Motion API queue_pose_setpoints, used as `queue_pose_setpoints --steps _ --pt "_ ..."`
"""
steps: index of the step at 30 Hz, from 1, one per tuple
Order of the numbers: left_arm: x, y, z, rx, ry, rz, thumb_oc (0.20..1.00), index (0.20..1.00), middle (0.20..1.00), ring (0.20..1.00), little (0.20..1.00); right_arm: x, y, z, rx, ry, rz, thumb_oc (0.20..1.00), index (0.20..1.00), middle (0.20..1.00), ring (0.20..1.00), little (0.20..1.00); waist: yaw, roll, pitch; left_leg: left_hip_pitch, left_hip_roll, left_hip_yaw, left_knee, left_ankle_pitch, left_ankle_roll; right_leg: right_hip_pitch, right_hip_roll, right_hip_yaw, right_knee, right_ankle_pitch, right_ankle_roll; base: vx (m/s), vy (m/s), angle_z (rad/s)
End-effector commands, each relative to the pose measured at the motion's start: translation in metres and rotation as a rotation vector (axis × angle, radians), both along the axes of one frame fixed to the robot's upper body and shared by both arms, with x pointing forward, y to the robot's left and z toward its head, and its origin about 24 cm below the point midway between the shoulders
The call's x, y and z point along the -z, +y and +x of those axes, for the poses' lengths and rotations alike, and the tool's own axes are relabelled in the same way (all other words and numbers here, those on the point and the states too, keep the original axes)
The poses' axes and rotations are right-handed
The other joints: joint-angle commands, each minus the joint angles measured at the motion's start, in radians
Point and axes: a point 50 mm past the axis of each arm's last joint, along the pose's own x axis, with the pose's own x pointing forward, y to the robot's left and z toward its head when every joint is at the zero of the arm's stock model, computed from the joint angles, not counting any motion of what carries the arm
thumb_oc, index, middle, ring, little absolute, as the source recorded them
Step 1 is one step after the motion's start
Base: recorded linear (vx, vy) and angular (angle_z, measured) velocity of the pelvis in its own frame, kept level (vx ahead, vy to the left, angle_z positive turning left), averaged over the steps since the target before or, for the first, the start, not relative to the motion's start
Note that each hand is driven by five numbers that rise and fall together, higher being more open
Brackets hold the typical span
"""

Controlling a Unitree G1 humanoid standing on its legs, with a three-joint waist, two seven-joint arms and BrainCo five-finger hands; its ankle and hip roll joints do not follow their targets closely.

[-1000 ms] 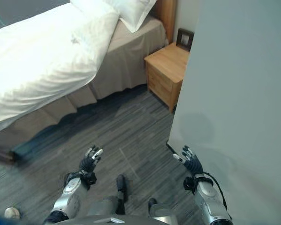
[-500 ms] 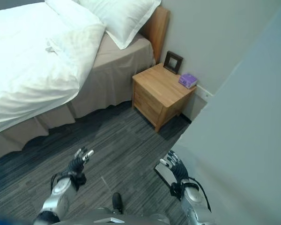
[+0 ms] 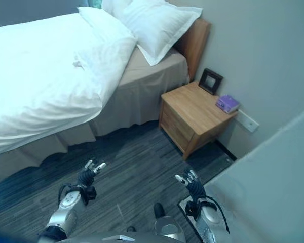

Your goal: Making the bed.

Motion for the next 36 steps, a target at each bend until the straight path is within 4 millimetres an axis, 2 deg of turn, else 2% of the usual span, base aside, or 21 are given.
queue_pose_setpoints --steps 1,2,3,11,16,21,22,23,24,25,26,27,29,30,33,35,36 --pt "-0.017 0.002 0.019 0.029 -0.104 0.015 1.0 1.0 1.0 1.0 1.0 -0.018 -0.005 0.012 -0.008 -0.114 -0.018 1.0 1.0 1.0 1.0 1.0 -0.008 0.01 -0.023 -0.062 0.045 0.094 0.003 0.057 -0.037 0.024 -0.007 0.025 0.047 -0.101 0.048 0.03 -0.032 0.07" --pt "-0.015 0.0 0.017 0.039 -0.093 0.014 1.0 1.0 1.0 1.0 1.0 -0.016 -0.004 0.011 -0.004 -0.106 0.004 1.0 1.0 1.0 1.0 1.0 -0.009 0.011 -0.025 -0.058 0.047 0.096 0.003 0.056 -0.04 0.032 -0.002 0.03 0.039 -0.1 0.045 0.03 -0.032 0.02" --pt "-0.029 0.029 0.015 -0.074 -0.156 0.038 1.0 1.0 1.0 1.0 1.0 -0.018 -0.022 0.017 0.066 -0.118 -0.05 1.0 1.0 1.0 1.0 1.0 0.054 -0.019 0.01 -0.05 0.095 0.22 0.003 0.03 -0.055 0.027 -0.059 -0.193 0.037 -0.093 0.064 0.0 0.0 0.0" --pt "-0.025 0.031 0.01 -0.114 -0.141 0.018 1.0 1.0 1.0 1.0 1.0 -0.019 -0.022 0.021 0.071 -0.127 -0.059 1.0 1.0 1.0 1.0 1.0 0.061 -0.018 0.006 -0.04 0.09 0.225 0.003 0.023 -0.053 0.035 -0.062 -0.191 0.027 -0.086 0.071 0.01 0.022 0.0" --pt "-0.025 0.038 0.008 -0.145 -0.141 0.02 1.0 1.0 1.0 1.0 1.0 -0.025 -0.021 0.028 0.052 -0.152 -0.076 1.0 1.0 1.0 1.0 1.0 0.077 -0.031 0.027 -0.045 0.086 0.24 0.012 0.018 -0.04 0.005 -0.07 -0.189 0.071 -0.078 0.084 -0.03 0.038 -0.1" --pt "-0.029 0.047 0.008 -0.149 -0.147 0.06 1.0 1.0 1.0 1.0 1.0 -0.029 -0.024 0.03 0.069 -0.166 -0.086 1.0 1.0 1.0 1.0 1.0 0.083 -0.04 0.066 -0.045 0.093 0.27 0.011 0.014 -0.025 -0.077 -0.068 -0.194 0.221 -0.07 0.112 -0.05 0.077 -0.25" --pt "-0.03 0.049 0.009 -0.13 -0.146 0.086 1.0 1.0 1.0 1.0 1.0 -0.025 -0.027 0.025 0.086 -0.151 -0.084 1.0 1.0 1.0 1.0 1.0 0.075 -0.033 0.074 -0.034 0.092 0.267 0.005 0.013 -0.018 -0.115 -0.069 -0.201 0.315 -0.073 0.118 -0.02 0.16 -0.31" --pt "-0.031 0.051 0.01 -0.133 -0.151 0.096 1.0 1.0 1.0 1.0 1.0 -0.024 -0.026 0.024 0.085 -0.146 -0.087 1.0 1.0 1.0 1.0 1.0 0.073 -0.032 0.078 -0.023 0.086 0.271 0.003 0.005 -0.015 -0.137 -0.083 -0.215 0.348 -0.057 0.12 0.04 0.166 -0.05" --pt "-0.032 0.053 0.011 -0.145 -0.158 0.096 1.0 1.0 1.0 1.0 1.0 -0.021 -0.024 0.022 0.083 -0.132 -0.085 1.0 1.0 1.0 1.0 1.0 0.07 -0.037 0.077 -0.004 0.061 0.282 0.003 -0.017 -0.015 -0.156 -0.139 -0.241 0.313 0.014 0.131 0.05 0.083 0.12" --pt "-0.032 0.053 0.011 -0.145 -0.158 0.096 1.0 1.0 1.0 1.0 1.0 -0.021 -0.023 0.022 0.083 -0.131 -0.085 1.0 1.0 1.0 1.0 1.0 0.069 -0.036 0.077 -0.003 0.062 0.281 0.003 -0.017 -0.014 -0.154 -0.138 -0.242 0.309 0.015 0.132 0.08 0.035 0.16" --pt "-0.034 0.053 0.013 -0.153 -0.167 0.087 1.0 1.0 1.0 1.0 1.0 -0.02 -0.023 0.022 0.08 -0.127 -0.081 1.0 1.0 1.0 1.0 1.0 0.062 -0.037 0.078 0.001 0.055 0.276 0.003 -0.024 -0.019 -0.161 -0.139 -0.219 0.271 0.042 0.129 0.13 -0.031 -0.06" --pt "-0.036 0.054 0.016 -0.161 -0.178 0.079 1.0 1.0 1.0 1.0 1.0 -0.02 -0.022 0.023 0.07 -0.127 -0.081 1.0 1.0 1.0 1.0 1.0 0.049 -0.038 0.081 0.014 0.053 0.259 0.003 -0.031 -0.026 -0.19 -0.135 -0.168 0.211 0.071 0.132 0.2 -0.056 -0.14" --pt "-0.038 0.053 0.02 -0.155 -0.19 0.082 1.0 1.0 1.0 1.0 1.0 -0.02 -0.019 0.024 0.056 -0.131 -0.075 1.0 1.0 1.0 1.0 1.0 0.027 -0.041 0.081 0.04 0.052 0.239 0.003 -0.048 -0.034 -0.221 -0.113 -0.082 0.143 0.069 0.137 0.24 -0.066 -0.13" --pt "-0.039 0.052 0.022 -0.139 -0.195 0.089 1.0 1.0 1.0 1.0 1.0 -0.02 -0.018 0.024 0.049 -0.132 -0.072 1.0 1.0 1.0 1.0 1.0 0.017 -0.039 0.082 0.063 0.059 0.23 0.003 -0.062 -0.04 -0.232 -0.105 -0.064 0.104 0.066 0.139 0.27 -0.079 -0.01" --pt "-0.041 0.049 0.026 -0.118 -0.202 0.099 1.0 1.0 1.0 1.0 1.0 -0.02 -0.017 0.023 0.047 -0.133 -0.063 1.0 1.0 1.0 1.0 1.0 0.001 -0.039 0.077 0.104 0.07 0.21 0.003 -0.088 -0.055 -0.26 -0.104 -0.09 0.054 0.071 0.144 0.26 -0.089 0.39" --pt "-0.042 0.044 0.029 -0.098 -0.206 0.093 1.0 1.0 1.0 1.0 1.0 -0.018 -0.017 0.02 0.047 -0.124 -0.055 1.0 1.0 1.0 1.0 1.0 -0.017 -0.04 0.067 0.141 0.075 0.182 0.003 -0.108 -0.064 -0.262 -0.104 -0.093 0.033 0.073 0.149 0.36 -0.171 0.57" --pt "-0.044 0.04 0.032 -0.081 -0.218 0.094 1.0 1.0 1.0 1.0 1.0 -0.016 -0.016 0.018 0.04 -0.116 -0.055 1.0 1.0 1.0 1.0 1.0 -0.033 -0.038 0.047 0.192 0.091 0.154 0.003 -0.132 -0.079 -0.263 -0.101 -0.113 0.016 0.081 0.153 0.4 -0.212 0.88"
